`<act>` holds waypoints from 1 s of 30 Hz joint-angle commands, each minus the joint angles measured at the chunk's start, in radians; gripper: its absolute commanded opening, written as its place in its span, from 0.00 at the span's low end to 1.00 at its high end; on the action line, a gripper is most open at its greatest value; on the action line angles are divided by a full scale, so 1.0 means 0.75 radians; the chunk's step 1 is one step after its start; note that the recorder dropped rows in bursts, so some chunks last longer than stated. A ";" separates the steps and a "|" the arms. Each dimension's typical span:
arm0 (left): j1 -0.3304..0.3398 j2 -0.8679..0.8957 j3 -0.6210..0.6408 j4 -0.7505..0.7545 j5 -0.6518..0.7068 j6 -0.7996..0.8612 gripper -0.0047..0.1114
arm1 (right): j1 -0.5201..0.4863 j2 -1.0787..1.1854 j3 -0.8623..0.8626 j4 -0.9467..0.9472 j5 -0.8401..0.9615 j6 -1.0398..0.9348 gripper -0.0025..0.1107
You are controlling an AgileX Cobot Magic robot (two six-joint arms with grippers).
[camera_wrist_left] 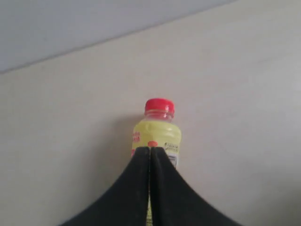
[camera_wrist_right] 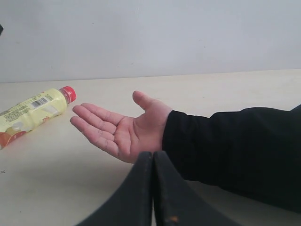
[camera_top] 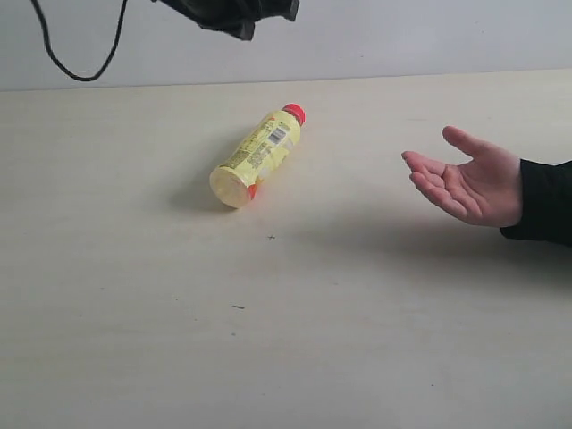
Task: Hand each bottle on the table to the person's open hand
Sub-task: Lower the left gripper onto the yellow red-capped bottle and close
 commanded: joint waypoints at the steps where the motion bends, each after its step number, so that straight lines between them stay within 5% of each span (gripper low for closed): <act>1: 0.007 0.174 -0.176 -0.006 0.208 0.025 0.12 | -0.006 -0.007 0.004 0.000 -0.011 -0.005 0.02; 3: 0.004 0.223 -0.202 -0.021 0.221 0.045 0.22 | -0.006 -0.007 0.004 0.000 -0.011 -0.005 0.02; 9: 0.004 0.299 -0.208 -0.034 0.229 0.081 0.83 | -0.006 -0.007 0.004 0.000 -0.011 -0.005 0.02; 11: 0.004 0.314 -0.208 -0.028 0.230 0.084 0.88 | -0.006 -0.007 0.004 0.000 -0.011 -0.005 0.02; 16: 0.004 0.387 -0.208 -0.027 0.228 0.112 0.72 | -0.006 -0.007 0.004 0.000 -0.011 -0.005 0.02; 24: 0.004 0.484 -0.208 -0.035 0.225 0.115 0.71 | -0.006 -0.007 0.004 0.000 -0.011 -0.005 0.02; 26: 0.004 0.486 -0.208 -0.035 0.228 0.115 0.59 | -0.006 -0.007 0.004 0.000 -0.011 -0.005 0.02; 30: 0.004 0.486 -0.208 -0.035 0.261 0.115 0.04 | -0.006 -0.007 0.004 0.000 -0.011 -0.005 0.02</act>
